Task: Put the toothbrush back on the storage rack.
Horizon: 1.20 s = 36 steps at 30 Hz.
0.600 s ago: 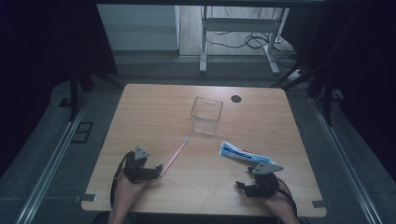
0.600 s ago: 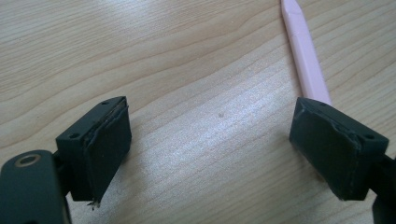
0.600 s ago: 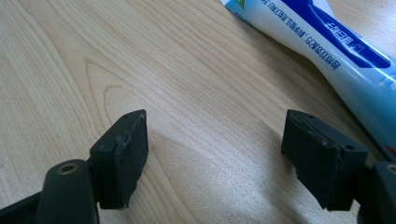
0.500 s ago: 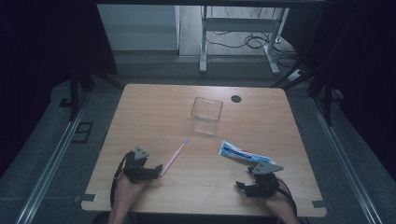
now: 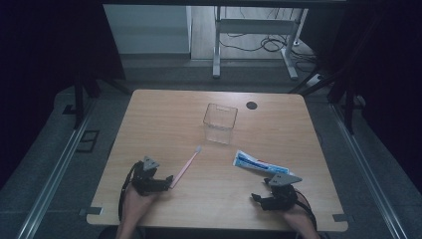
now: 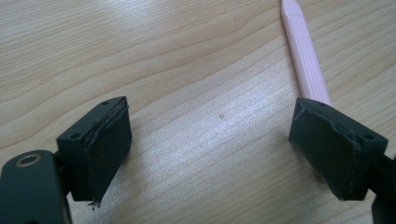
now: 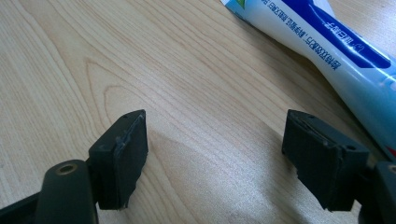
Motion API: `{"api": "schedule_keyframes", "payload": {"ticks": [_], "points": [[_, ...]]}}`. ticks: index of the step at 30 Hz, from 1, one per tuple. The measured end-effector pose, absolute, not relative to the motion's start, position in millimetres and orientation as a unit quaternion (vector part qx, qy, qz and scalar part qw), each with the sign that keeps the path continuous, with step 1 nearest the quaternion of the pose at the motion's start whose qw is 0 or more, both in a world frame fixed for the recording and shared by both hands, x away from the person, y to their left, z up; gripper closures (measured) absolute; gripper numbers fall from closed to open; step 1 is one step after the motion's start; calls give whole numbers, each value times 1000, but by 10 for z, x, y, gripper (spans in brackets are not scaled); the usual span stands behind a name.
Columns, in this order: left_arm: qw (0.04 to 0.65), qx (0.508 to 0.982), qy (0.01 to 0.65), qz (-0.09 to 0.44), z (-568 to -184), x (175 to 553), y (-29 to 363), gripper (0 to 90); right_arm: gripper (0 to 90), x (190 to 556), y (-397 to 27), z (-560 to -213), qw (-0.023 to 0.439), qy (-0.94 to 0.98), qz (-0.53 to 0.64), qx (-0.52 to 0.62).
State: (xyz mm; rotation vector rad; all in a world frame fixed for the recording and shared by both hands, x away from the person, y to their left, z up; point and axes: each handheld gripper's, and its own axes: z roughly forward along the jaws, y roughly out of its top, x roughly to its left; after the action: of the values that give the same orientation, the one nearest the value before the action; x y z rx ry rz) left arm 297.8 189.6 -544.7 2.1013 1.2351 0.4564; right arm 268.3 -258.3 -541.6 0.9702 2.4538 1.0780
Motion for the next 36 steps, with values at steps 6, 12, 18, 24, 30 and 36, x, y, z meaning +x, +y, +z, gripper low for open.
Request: {"api": "schedule_keyframes", "payload": {"ticks": [6, 12, 18, 24, 30, 36], "points": [[325, 800, 473, 175, -5444, 2978, 1894, 138, 227, 2683, -2583, -5416, 145, 852, 374, 337], [324, 805, 466, 171, -5394, 2976, 1867, 295, 227, 2683, -2583, -5416, 145, 852, 374, 337], [346, 810, 445, 162, -5293, 2961, 1830, 624, 227, 2683, -2584, -5416, 145, 852, 374, 337], [338, 821, 438, 143, -5289, 2956, 1756, 779, 226, 2683, -2584, -5416, 144, 852, 374, 337], [331, 826, 435, 136, -5314, 2955, 1700, 782, 226, 2683, -2584, -5416, 144, 852, 375, 337], [328, 831, 430, 128, -5325, 2929, 1623, 776, 226, 2683, -2584, -5416, 144, 852, 375, 337]]}}
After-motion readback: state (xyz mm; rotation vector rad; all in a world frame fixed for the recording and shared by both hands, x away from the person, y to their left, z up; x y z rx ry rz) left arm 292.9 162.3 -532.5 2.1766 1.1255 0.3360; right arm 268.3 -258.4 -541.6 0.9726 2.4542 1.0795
